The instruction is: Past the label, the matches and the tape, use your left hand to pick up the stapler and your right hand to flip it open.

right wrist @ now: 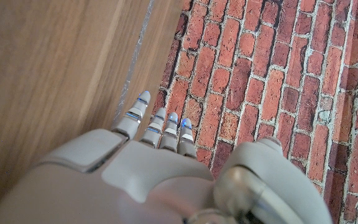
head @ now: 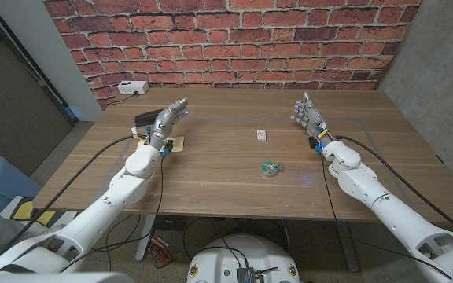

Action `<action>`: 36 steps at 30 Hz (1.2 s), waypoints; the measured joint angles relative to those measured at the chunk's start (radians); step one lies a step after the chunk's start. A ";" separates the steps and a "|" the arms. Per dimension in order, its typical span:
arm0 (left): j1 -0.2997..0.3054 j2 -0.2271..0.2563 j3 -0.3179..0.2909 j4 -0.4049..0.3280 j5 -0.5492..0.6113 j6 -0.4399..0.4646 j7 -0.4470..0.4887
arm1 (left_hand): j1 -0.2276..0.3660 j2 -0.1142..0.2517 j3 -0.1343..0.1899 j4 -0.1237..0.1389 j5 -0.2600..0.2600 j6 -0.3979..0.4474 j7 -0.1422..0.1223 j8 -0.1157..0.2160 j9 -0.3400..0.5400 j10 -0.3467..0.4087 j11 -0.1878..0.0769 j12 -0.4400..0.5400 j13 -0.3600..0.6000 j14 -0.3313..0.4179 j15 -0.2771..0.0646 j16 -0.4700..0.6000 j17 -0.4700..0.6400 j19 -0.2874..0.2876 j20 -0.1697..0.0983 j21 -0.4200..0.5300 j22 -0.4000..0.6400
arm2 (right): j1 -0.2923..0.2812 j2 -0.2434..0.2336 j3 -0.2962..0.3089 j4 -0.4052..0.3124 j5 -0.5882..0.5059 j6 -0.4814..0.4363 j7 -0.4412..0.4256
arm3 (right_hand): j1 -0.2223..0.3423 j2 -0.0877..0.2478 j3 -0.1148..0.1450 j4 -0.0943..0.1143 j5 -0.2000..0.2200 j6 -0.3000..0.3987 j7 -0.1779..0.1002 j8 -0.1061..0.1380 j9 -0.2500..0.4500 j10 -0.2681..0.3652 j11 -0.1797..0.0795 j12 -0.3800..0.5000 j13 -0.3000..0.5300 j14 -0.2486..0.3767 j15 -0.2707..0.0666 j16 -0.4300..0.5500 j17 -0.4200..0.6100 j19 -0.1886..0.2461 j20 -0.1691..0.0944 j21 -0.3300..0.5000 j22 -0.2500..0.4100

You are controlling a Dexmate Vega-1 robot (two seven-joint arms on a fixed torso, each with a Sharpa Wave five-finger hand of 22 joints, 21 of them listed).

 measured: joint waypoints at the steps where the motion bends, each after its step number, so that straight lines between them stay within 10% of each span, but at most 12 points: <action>1: 0.001 0.002 0.001 -0.004 0.000 0.000 0.000 | 0.000 0.000 -0.002 0.002 0.000 0.000 0.000 0.000 0.000 0.001 -0.001 0.000 0.000 0.003 -0.003 0.000 0.001 0.000 0.000 0.000 0.000 | 0.000 0.000 0.000 0.000 0.000 0.001 0.000 | 0.000 0.000 0.000 0.000 0.000 0.000 0.000 0.000 0.000 0.000 0.000 0.000 0.000 0.000 0.000 0.000 0.000 0.000 0.000 0.000 0.000; 36: 0.076 0.063 -0.018 -0.175 0.260 0.150 0.308 | 0.076 0.016 -0.010 0.018 0.000 -0.039 -0.045 -0.012 0.003 0.036 -0.018 0.005 0.003 0.013 -0.002 0.001 0.000 -0.020 -0.002 -0.014 0.000 | -0.037 -0.014 0.015 -0.035 0.004 0.028 -0.002 | 0.011 0.010 0.000 0.000 0.000 0.032 -0.007 0.011 0.000 0.034 -0.012 0.000 0.000 0.027 0.002 0.016 -0.023 0.013 -0.002 0.008 0.000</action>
